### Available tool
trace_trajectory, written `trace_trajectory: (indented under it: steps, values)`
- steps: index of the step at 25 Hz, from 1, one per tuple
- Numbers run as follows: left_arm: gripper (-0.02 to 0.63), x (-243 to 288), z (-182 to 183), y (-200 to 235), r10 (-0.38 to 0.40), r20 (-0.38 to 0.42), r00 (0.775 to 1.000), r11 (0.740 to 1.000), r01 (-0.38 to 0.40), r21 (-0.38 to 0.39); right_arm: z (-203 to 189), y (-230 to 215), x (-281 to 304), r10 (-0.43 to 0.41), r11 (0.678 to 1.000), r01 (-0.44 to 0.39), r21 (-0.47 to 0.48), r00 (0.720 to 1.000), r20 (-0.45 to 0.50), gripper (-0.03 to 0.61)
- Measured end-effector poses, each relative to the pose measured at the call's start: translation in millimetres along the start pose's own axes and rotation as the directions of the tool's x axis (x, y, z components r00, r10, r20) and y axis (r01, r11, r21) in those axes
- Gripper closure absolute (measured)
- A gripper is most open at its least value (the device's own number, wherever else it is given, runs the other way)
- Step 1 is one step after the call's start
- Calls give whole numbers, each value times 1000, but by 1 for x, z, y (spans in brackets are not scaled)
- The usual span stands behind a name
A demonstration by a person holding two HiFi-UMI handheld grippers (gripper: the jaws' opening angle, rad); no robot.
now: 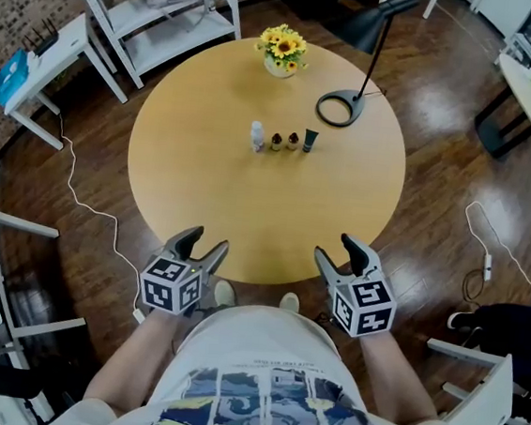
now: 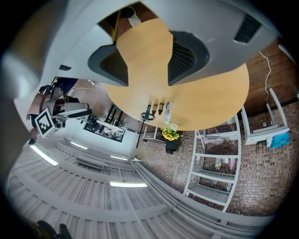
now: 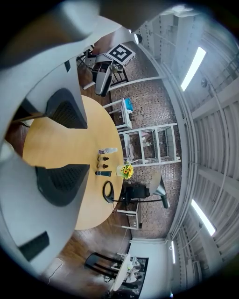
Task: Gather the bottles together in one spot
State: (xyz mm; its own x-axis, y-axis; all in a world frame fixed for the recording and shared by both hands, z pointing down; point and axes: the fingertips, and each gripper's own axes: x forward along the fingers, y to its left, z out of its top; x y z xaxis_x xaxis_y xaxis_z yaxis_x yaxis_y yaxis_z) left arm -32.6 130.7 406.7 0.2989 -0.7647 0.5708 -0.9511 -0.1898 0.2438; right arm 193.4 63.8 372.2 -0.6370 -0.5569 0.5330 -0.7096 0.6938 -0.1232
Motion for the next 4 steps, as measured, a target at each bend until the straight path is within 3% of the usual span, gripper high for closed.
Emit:
trace_trajectory:
  steps: [4]
  values:
    - [367, 1, -1, 3, -3, 5, 1000, 1000, 3, 1, -1, 3, 2, -1, 1000, 1, -8, 1000, -1, 316]
